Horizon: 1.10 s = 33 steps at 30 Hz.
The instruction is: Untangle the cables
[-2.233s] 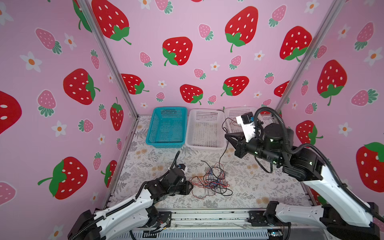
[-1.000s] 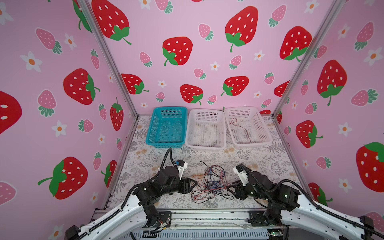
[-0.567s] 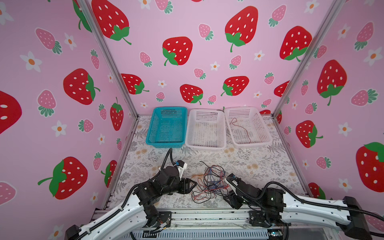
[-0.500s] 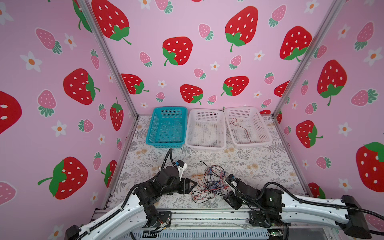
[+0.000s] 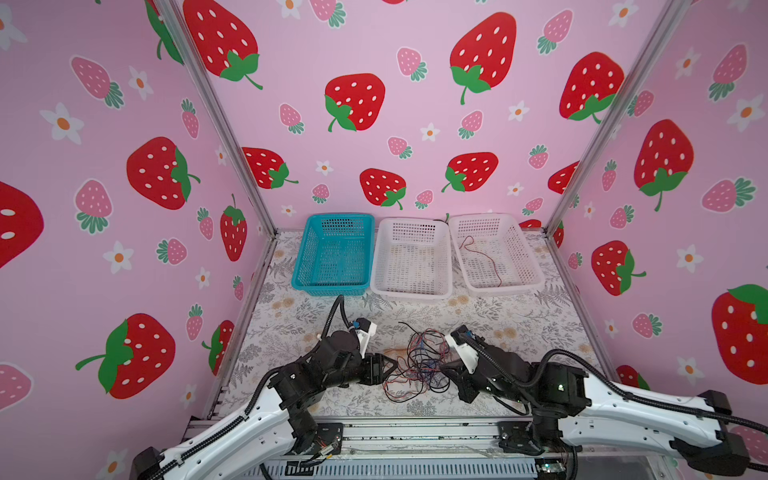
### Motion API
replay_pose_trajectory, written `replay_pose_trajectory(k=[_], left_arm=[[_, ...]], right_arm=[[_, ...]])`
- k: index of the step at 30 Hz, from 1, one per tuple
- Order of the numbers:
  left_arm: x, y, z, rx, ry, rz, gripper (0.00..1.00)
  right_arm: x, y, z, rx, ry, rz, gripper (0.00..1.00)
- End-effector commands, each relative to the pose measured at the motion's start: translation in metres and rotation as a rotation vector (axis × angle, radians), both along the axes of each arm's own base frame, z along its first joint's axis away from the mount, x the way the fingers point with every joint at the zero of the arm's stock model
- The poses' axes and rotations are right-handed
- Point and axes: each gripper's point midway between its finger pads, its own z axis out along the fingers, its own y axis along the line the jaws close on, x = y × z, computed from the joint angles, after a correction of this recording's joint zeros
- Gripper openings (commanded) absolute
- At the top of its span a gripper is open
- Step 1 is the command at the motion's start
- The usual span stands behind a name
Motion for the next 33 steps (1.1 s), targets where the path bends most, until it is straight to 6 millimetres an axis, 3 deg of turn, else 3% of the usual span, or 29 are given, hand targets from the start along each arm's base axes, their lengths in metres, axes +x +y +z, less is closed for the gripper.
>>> replay_pose_trajectory(k=[1, 7, 13, 16, 20, 24, 29, 33], left_arm=[[0.002, -0.021, 0.014, -0.069, -0.018, -0.033, 0.55], [0.001, -0.05, 0.013, -0.046, -0.033, -0.096, 0.55], [0.001, -0.067, 0.004, -0.022, -0.036, -0.126, 0.55], [0.002, -0.067, -0.001, -0.014, -0.036, -0.122, 0.48], [0.002, -0.063, -0.011, 0.005, -0.032, -0.112, 0.29], [0.0, -0.057, -0.026, 0.034, -0.016, -0.102, 0.02], [-0.004, -0.045, -0.048, 0.071, 0.009, -0.078, 0.0], [-0.009, -0.031, -0.07, 0.113, 0.042, -0.054, 0.0]], right_arm=[[0.002, 0.011, 0.057, 0.04, -0.112, 0.052, 0.0], [0.009, 0.041, 0.125, 0.092, -0.235, 0.096, 0.0], [0.007, 0.056, 0.174, 0.173, -0.288, 0.131, 0.0], [0.006, 0.058, 0.193, 0.21, -0.302, 0.139, 0.0], [0.004, 0.053, 0.222, 0.267, -0.325, 0.137, 0.0], [0.008, 0.041, 0.25, 0.303, -0.365, 0.107, 0.0], [0.013, 0.02, 0.282, 0.351, -0.409, 0.05, 0.0], [0.023, -0.008, 0.311, 0.408, -0.453, -0.047, 0.0]])
